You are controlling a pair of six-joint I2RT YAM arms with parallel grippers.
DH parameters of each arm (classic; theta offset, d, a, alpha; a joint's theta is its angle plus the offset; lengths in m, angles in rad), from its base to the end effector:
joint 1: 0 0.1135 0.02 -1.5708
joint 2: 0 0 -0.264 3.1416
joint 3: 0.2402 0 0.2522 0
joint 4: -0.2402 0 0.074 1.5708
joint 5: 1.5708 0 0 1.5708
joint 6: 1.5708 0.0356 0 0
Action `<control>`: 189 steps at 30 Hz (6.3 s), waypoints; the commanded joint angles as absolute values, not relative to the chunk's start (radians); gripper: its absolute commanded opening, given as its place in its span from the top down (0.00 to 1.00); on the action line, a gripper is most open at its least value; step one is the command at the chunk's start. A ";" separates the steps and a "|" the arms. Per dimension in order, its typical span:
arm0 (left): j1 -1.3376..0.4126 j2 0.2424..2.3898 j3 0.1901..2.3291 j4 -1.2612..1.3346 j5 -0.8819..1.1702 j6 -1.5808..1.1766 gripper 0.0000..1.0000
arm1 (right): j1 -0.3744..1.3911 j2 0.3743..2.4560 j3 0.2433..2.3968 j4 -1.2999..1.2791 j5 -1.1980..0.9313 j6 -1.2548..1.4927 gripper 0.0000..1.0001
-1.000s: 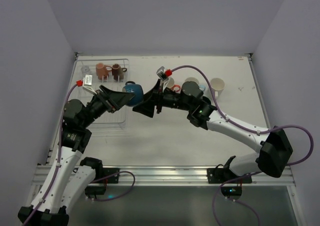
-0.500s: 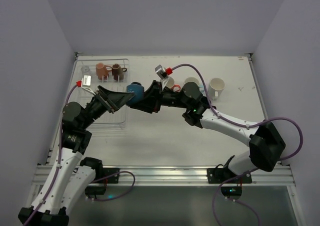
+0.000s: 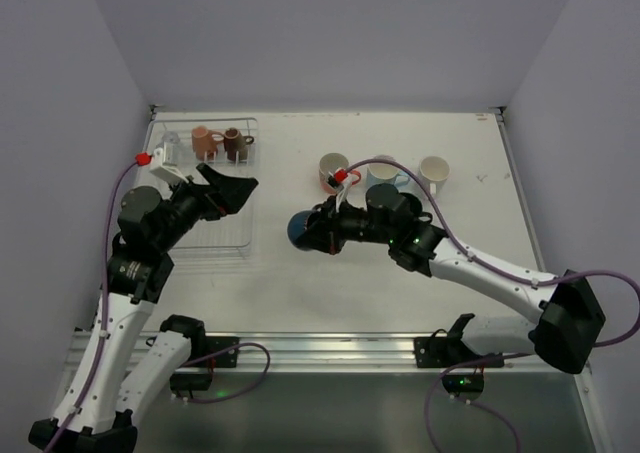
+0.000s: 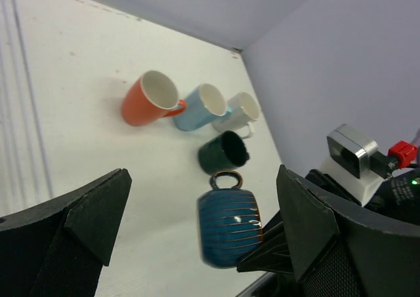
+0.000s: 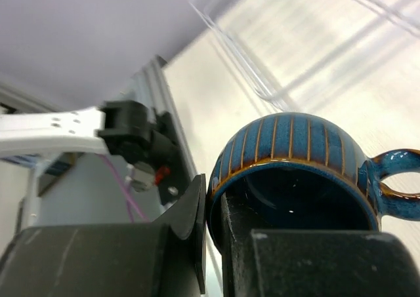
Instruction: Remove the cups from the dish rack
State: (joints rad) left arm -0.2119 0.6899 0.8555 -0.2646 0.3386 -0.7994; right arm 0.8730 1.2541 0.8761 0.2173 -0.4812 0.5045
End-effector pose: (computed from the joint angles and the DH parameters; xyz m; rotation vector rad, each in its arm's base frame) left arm 0.1492 -0.0442 0.3704 -0.2478 1.7564 -1.0311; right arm 0.1749 0.2342 0.3128 -0.7369 1.7925 1.3854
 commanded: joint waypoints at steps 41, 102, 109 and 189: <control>-0.212 1.408 1.291 -0.407 -0.208 -0.448 0.03 | 0.719 1.425 1.039 -0.273 0.032 0.307 0.24; -0.153 1.645 1.557 -0.204 -0.216 -0.426 0.93 | 0.772 1.138 0.894 0.179 -0.317 0.564 0.26; -0.155 1.273 1.273 -0.152 0.050 -0.638 0.94 | 0.772 1.203 0.965 0.281 -0.371 0.623 0.25; -0.210 0.885 0.936 -0.448 -0.215 -0.316 0.13 | 0.842 2.032 1.723 -0.726 0.061 0.169 1.00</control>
State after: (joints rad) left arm -0.2058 0.9073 0.9348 -0.4507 -0.1947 -0.3714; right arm 0.8310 2.0109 1.6432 -0.6559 0.0093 0.1917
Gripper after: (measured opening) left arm 0.866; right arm 0.181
